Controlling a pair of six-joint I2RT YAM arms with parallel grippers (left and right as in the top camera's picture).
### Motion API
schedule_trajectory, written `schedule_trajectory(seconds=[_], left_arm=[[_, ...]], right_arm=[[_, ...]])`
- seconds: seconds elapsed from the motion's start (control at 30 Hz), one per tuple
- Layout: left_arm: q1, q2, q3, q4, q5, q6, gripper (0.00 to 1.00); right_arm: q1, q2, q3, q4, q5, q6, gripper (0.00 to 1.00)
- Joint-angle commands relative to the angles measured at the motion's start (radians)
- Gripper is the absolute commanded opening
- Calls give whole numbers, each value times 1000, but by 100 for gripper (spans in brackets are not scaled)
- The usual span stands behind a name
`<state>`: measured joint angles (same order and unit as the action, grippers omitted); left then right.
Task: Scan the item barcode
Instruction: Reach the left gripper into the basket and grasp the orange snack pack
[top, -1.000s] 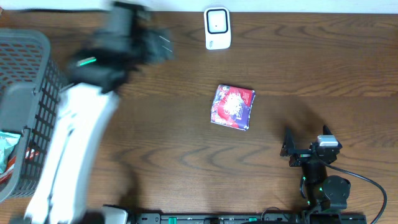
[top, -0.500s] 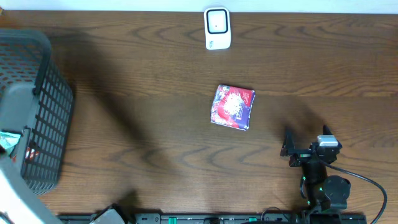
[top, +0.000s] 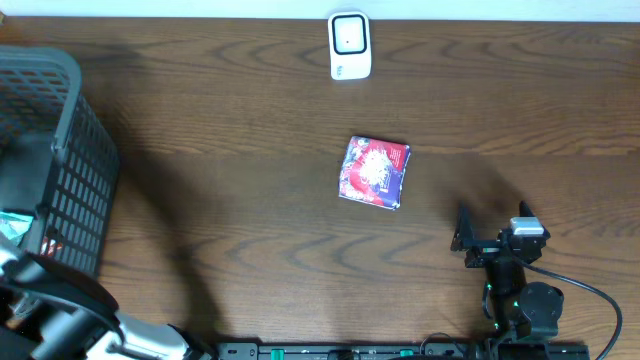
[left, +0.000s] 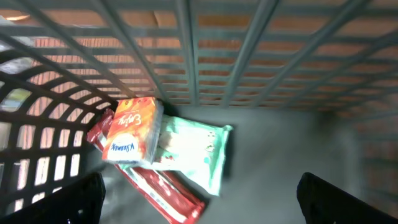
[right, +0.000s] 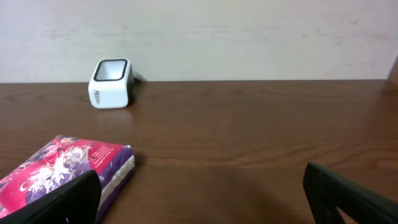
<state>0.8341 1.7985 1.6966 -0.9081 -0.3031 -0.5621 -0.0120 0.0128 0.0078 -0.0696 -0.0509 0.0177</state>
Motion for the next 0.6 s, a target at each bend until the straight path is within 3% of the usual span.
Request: schedule_trajectory(seconds=[0.0,0.57], left_arm=[[3,79,3,5,-119,50,98],[89,298,1,11,-171,121,98]], right_arm=[[-7,-4,-2,-2,4,11,99],[-7,-4,-2,-2,4,11,99]])
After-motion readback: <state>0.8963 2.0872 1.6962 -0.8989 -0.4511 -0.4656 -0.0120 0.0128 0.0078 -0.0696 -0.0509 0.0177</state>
